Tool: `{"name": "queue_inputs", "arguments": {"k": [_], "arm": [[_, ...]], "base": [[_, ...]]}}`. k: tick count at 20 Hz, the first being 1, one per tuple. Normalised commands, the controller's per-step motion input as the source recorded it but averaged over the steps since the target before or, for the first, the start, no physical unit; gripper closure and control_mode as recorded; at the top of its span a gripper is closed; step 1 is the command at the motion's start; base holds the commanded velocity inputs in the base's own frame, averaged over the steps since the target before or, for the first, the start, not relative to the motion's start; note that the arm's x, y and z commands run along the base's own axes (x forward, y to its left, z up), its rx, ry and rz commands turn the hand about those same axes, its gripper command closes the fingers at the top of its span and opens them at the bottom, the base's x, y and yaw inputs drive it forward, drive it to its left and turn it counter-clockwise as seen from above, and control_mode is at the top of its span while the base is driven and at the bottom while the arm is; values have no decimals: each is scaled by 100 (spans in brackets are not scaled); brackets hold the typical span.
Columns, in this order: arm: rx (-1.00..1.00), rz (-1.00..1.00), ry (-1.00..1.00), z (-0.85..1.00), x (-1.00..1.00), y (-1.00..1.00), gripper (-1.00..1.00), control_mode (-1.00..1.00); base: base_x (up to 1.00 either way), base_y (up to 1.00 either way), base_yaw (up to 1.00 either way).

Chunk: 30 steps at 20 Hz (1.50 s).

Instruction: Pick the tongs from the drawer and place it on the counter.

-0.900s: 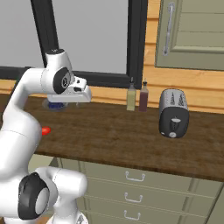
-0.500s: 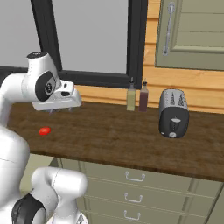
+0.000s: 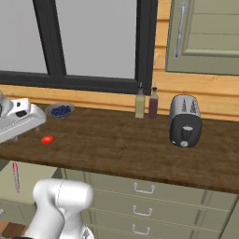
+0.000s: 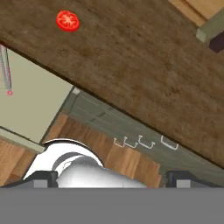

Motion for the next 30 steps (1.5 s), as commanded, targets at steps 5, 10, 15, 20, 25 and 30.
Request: {"name": "queue_inputs", "arguments": {"k": [5, 10, 15, 20, 25, 30], "arm": [[-17, 25, -2, 0, -82, 84, -100, -100], [-15, 22, 0, -16, -65, 75, -100, -100], [-11, 21, 3, -25, -40, 54, -100, -100], [-9, 17, 6, -22, -33, 60, -100, -100], [-3, 18, 26, -70, -3, 29, -100, -100], [-1, 8, 11, -9, 0, 32, -100, -100]], "base": [[0, 0, 0], [0, 0, 0], [0, 0, 0], [0, 0, 0], [0, 0, 0], [0, 0, 0]]}}
